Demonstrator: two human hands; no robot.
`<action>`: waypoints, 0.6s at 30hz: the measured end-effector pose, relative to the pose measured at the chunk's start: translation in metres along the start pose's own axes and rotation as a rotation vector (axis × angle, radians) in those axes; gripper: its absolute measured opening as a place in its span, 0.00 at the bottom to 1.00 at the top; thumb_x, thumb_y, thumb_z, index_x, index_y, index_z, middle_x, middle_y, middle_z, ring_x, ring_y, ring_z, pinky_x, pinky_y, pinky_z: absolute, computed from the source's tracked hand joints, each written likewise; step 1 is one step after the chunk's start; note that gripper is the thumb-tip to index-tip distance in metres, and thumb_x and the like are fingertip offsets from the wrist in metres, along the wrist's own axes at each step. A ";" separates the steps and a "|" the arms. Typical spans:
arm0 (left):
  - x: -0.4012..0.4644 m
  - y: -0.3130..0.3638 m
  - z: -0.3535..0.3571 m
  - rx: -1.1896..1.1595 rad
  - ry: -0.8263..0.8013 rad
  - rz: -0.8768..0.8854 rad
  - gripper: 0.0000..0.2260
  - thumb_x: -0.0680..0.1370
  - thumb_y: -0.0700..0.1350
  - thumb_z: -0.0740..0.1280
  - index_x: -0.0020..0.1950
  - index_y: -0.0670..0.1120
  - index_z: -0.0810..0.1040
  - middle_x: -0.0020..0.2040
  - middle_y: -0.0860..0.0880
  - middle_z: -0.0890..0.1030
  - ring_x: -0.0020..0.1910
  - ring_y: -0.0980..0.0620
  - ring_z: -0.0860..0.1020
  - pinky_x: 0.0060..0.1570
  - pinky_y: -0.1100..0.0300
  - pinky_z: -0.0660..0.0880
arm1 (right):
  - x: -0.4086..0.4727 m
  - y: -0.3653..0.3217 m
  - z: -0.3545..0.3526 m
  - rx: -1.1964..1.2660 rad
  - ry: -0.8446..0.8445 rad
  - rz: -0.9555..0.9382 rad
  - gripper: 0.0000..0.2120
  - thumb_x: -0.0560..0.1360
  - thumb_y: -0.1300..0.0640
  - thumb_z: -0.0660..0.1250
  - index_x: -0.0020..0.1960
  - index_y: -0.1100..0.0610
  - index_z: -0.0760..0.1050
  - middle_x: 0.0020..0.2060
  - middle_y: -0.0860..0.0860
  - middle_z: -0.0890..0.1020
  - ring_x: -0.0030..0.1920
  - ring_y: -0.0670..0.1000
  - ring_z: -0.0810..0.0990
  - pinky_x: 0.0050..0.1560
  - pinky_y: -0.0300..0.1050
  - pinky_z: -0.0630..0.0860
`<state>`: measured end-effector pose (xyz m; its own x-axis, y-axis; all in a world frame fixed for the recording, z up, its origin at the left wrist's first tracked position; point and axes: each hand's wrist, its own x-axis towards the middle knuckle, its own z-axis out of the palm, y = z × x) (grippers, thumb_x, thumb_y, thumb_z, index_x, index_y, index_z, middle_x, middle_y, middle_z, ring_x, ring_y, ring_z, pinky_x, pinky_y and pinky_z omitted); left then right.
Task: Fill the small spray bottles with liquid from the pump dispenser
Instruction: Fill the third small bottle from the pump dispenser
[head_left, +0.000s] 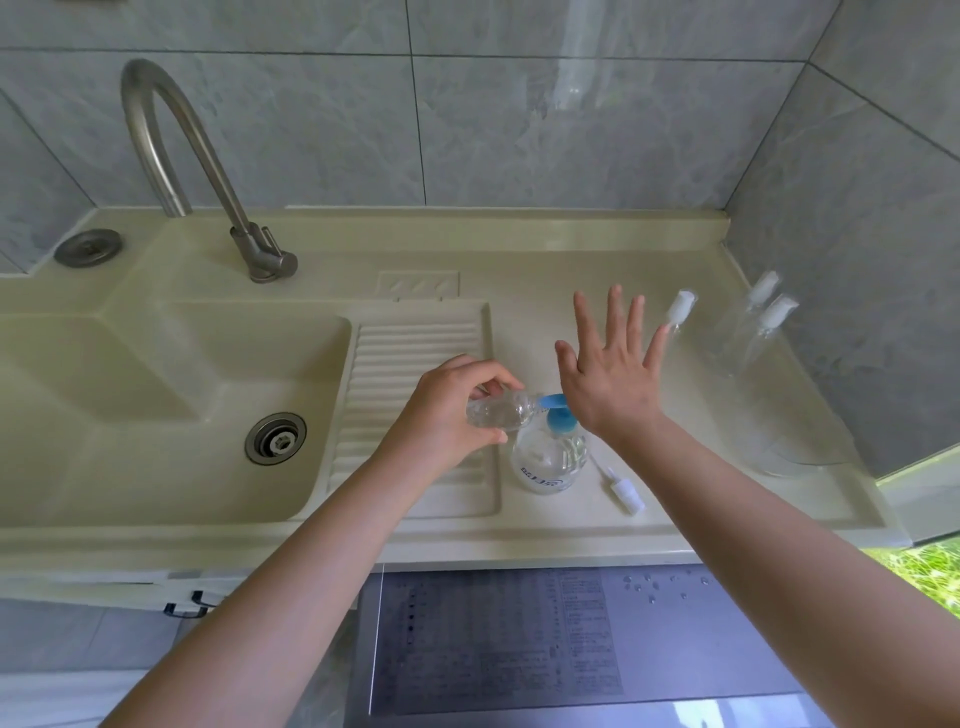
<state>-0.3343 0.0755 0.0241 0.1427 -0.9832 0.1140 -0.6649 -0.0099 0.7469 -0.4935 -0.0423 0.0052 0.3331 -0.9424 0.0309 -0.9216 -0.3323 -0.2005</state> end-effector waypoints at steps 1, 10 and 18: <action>0.000 0.000 0.000 -0.002 -0.001 -0.001 0.23 0.62 0.36 0.81 0.53 0.52 0.82 0.49 0.54 0.78 0.49 0.59 0.78 0.55 0.71 0.73 | 0.000 -0.001 -0.002 -0.020 0.021 -0.014 0.30 0.84 0.42 0.45 0.82 0.46 0.39 0.81 0.56 0.38 0.79 0.59 0.33 0.75 0.65 0.32; 0.001 0.000 0.002 -0.007 -0.004 0.004 0.23 0.62 0.35 0.80 0.53 0.51 0.83 0.49 0.52 0.79 0.48 0.58 0.78 0.54 0.70 0.73 | 0.000 -0.003 -0.006 0.029 -0.029 -0.010 0.30 0.84 0.40 0.44 0.82 0.45 0.38 0.80 0.55 0.37 0.79 0.58 0.32 0.75 0.64 0.30; 0.000 -0.001 0.002 -0.001 0.006 -0.003 0.23 0.62 0.35 0.81 0.53 0.51 0.82 0.49 0.53 0.78 0.49 0.58 0.78 0.55 0.66 0.74 | 0.001 -0.004 -0.010 0.109 -0.063 0.008 0.32 0.82 0.36 0.44 0.81 0.45 0.36 0.80 0.55 0.36 0.79 0.57 0.31 0.76 0.63 0.32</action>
<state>-0.3352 0.0755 0.0222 0.1488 -0.9821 0.1157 -0.6639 -0.0125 0.7477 -0.4918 -0.0424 0.0157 0.3406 -0.9396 -0.0324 -0.8984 -0.3151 -0.3058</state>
